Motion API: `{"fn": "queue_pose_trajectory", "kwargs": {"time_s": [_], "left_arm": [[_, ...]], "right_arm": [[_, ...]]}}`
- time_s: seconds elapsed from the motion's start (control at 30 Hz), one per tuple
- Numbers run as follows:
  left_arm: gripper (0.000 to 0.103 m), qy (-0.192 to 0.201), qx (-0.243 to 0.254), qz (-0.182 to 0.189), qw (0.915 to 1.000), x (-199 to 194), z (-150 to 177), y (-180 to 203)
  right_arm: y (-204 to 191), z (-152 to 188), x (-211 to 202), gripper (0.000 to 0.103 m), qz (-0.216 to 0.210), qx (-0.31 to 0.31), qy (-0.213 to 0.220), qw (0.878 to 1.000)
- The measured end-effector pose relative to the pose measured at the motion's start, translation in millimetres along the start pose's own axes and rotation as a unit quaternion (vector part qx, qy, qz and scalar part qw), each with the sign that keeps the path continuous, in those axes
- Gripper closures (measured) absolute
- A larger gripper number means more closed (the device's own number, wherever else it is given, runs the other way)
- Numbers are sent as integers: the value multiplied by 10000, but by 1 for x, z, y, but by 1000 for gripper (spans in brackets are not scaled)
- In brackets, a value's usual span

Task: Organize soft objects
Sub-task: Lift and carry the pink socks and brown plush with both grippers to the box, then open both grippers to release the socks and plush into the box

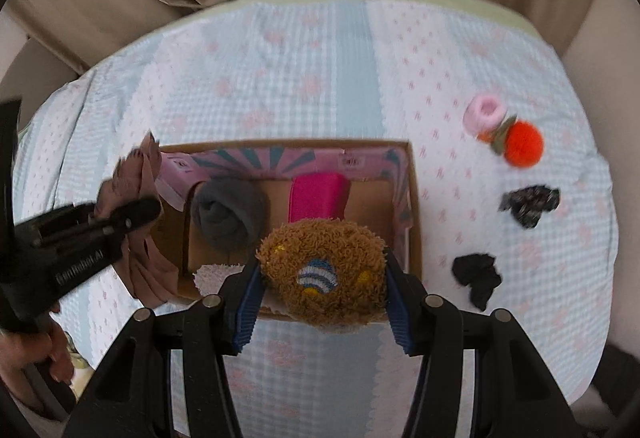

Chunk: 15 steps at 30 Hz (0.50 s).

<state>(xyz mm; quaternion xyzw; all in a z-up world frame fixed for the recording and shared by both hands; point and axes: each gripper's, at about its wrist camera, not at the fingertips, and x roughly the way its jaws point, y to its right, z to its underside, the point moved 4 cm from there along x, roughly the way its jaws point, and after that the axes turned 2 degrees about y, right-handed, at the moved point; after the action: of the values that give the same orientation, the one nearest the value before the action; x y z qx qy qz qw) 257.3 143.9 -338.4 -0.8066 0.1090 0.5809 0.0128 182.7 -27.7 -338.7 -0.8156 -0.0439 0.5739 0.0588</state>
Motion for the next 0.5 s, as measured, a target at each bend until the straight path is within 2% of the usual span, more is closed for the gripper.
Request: {"fn": "queue_pose_trajectory", "kwargs": {"time_s": [0.27,0.43,0.5], "left_arm": [[73,-507,177,-13,9986,48,13,8],[73,-656,603,-137,9959,72,10,21],[64,-671,671,-129,9954,76,10,24]], "right_arm": [[10,-4,47,53,-43,422,-606,9973],[15,-9,71,52,-17,536,-885,9946],[16,-8,80,50,25,555,-1025,9932]]}}
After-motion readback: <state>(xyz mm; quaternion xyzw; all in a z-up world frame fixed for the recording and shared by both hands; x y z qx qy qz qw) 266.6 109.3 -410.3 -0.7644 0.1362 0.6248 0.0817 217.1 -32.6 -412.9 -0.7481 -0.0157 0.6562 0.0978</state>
